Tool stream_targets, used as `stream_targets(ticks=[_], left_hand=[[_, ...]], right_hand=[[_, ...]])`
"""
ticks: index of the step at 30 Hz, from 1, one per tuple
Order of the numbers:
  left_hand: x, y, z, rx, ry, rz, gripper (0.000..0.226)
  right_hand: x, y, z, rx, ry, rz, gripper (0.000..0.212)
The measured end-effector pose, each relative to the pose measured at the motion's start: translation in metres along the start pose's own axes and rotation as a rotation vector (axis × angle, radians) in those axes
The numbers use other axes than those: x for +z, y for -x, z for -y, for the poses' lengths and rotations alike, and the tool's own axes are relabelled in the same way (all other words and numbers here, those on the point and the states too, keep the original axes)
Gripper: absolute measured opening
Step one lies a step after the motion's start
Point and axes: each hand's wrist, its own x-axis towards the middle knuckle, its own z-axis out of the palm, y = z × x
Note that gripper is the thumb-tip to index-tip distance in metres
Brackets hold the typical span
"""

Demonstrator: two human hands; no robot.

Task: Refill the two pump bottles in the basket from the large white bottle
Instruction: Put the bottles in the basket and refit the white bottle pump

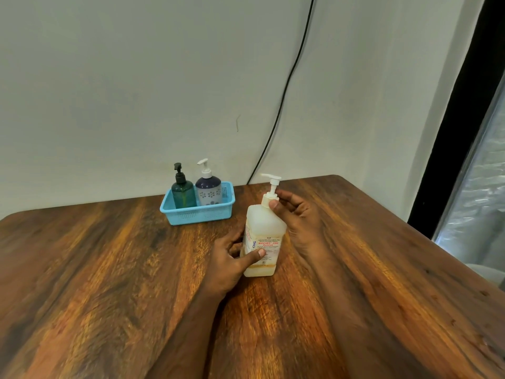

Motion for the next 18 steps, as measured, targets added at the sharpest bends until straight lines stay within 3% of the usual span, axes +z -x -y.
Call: stream_targets(ticks=[8, 11, 15, 18], left_hand=[[0.0029, -0.0019, 0.0042, 0.051, -0.105, -0.048, 0.068], [0.0021, -0.0031, 0.0036, 0.045, -0.103, -0.042, 0.073], [-0.0006, -0.0032, 0.0029, 0.031, -0.089, 0.017, 0.055], [-0.0014, -0.0021, 0.0026, 0.012, -0.056, 0.025, 0.055]], right_hand=[[0.0045, 0.0003, -0.0014, -0.018, 0.059, -0.103, 0.033], [0.0006, 0.0024, 0.0027, 0.005, 0.034, -0.033, 0.031], [-0.0023, 0.0031, 0.0049, 0.007, 0.011, 0.143, 0.029], [0.0002, 0.0039, 0.0056, -0.009, 0.040, 0.117, 0.029]])
